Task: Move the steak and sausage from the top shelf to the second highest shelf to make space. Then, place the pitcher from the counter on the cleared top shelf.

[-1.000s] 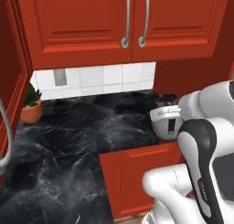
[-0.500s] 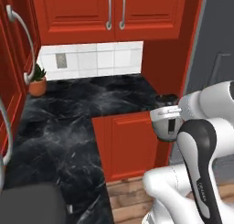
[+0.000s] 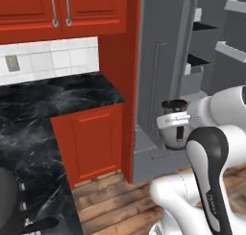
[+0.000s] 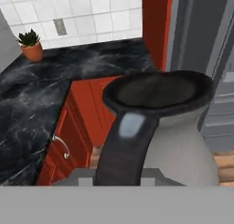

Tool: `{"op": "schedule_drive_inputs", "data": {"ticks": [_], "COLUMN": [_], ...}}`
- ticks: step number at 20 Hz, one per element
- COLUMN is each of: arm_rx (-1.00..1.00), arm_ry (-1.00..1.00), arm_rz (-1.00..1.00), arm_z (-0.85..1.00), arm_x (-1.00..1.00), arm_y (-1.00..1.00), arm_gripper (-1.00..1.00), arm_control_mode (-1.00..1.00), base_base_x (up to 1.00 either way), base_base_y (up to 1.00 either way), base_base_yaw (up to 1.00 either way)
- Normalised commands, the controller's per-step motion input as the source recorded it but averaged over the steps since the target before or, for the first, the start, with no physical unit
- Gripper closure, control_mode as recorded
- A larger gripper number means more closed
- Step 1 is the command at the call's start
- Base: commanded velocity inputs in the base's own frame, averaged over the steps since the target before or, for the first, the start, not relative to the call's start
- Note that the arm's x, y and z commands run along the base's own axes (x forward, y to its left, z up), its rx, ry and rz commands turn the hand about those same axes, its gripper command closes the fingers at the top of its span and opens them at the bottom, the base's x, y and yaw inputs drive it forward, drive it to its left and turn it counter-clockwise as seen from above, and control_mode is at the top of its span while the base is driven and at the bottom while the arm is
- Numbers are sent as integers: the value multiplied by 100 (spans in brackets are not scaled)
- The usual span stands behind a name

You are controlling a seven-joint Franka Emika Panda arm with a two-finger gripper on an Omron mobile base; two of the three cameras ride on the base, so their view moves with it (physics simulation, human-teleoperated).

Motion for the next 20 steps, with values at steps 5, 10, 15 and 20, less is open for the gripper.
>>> {"op": "schedule_drive_inputs", "data": {"ticks": [5, 10, 15, 20], "arm_rx": [0, 0, 0, 0], "arm_ry": [0, 0, 0, 0], "arm_rz": [0, 0, 0, 0], "arm_z": [0, 0, 0, 0], "arm_x": [0, 0, 0, 0], "arm_y": [0, 0, 0, 0], "arm_gripper": [100, 100, 100, 100], "arm_control_mode": [100, 100, 100, 100], "base_base_x": [0, 13, 39, 71], "base_base_y": [-98, -100, -88, -59], "base_base_yaw": [-41, -26, 18, 45]}}
